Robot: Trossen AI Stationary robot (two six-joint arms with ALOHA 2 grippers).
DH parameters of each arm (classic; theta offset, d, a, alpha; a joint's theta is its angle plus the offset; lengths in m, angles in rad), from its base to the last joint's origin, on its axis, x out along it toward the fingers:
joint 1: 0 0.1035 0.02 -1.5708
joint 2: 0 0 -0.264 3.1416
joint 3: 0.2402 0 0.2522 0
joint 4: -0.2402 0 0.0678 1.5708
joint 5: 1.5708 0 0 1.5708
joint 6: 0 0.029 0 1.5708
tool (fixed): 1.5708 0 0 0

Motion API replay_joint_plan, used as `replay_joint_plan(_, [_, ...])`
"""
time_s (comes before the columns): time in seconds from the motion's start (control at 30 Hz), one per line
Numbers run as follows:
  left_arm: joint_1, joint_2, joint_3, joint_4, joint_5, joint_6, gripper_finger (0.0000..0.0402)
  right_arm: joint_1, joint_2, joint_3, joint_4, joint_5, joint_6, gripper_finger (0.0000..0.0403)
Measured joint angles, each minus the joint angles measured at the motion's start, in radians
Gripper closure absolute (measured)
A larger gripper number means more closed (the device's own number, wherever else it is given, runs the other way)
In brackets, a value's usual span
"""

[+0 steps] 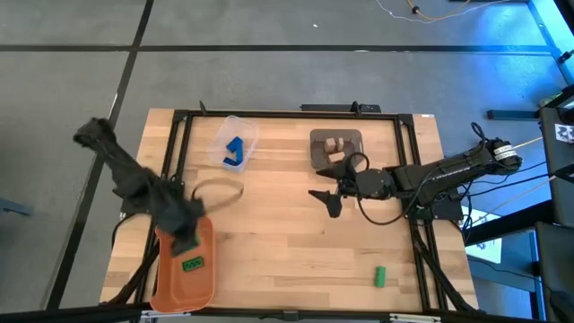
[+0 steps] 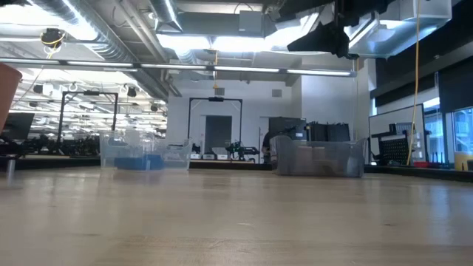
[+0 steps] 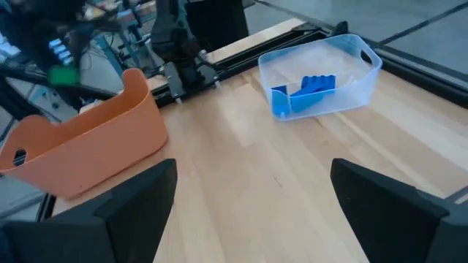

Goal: Sort & place blocks by color
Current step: Put the left green game piece into the orange bin

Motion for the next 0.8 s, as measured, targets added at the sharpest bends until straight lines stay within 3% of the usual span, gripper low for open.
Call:
replay_joint_plan(0.1, [-0.168, 0.07, -0.008, -0.004, -0.006, -0.077, 0.0276, -0.002, 0.0, 0.0, 0.001, 0.002, 0.023, 0.0043])
replay_joint_plan(0.2, [-0.267, 0.148, -0.035, -0.01, -0.08, -0.106, 0.0276, -0.001, 0.0, 0.0, 0.001, 0.001, 0.033, 0.0043])
replay_joint_plan(0.5, [-0.295, 0.309, -0.116, -0.023, -0.144, -0.097, 0.0273, -0.001, 0.0, 0.0, 0.002, 0.001, 0.054, 0.0043])
replay_joint_plan(0.8, [-0.233, 0.299, -0.148, -0.033, -0.031, -0.148, 0.0132, -0.001, 0.0, 0.0, 0.001, -0.001, 0.07, 0.0043])
